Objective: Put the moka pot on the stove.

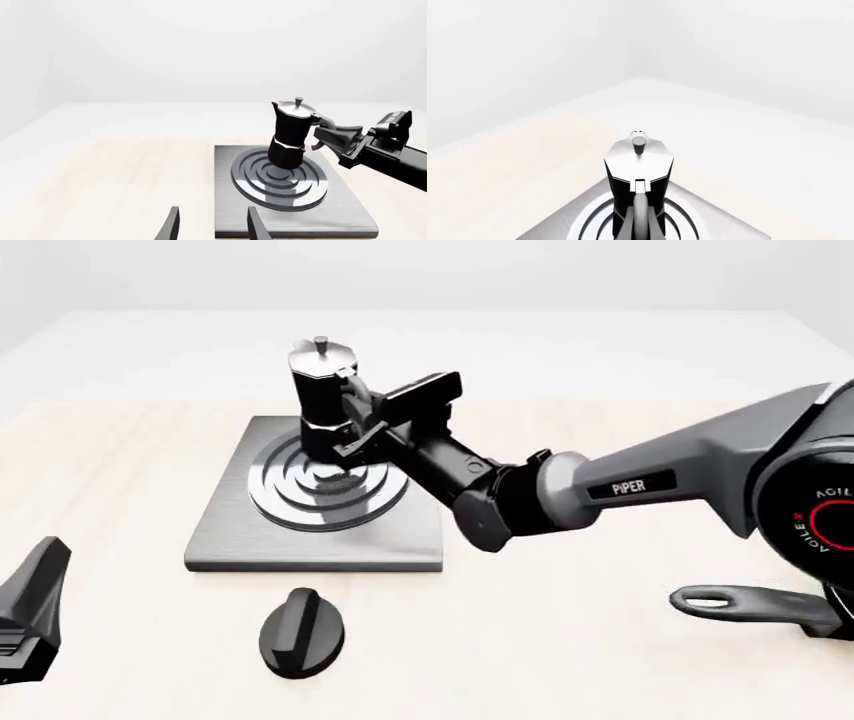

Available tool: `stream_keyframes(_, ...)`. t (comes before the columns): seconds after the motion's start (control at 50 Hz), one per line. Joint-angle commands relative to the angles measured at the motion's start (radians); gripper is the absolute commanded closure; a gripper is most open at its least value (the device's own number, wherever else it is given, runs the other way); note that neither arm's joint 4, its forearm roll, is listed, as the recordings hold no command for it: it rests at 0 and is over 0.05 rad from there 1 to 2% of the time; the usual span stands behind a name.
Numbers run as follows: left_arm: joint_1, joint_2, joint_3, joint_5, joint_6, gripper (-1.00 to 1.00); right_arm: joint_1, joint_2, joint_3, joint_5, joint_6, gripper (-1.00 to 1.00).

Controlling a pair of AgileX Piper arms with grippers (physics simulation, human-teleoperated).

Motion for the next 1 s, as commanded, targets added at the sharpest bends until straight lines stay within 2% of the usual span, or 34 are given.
stream_keyframes(0.02,0.000,0.000,0.000,0.000,0.000,-1.00,0.004,0.015,-0.034,0.011,0.007,1.00)
stream_keyframes(1.0,0.000,0.000,0.000,0.000,0.000,-1.00,0.005,0.035,-0.095,0.114,0.022,1.00)
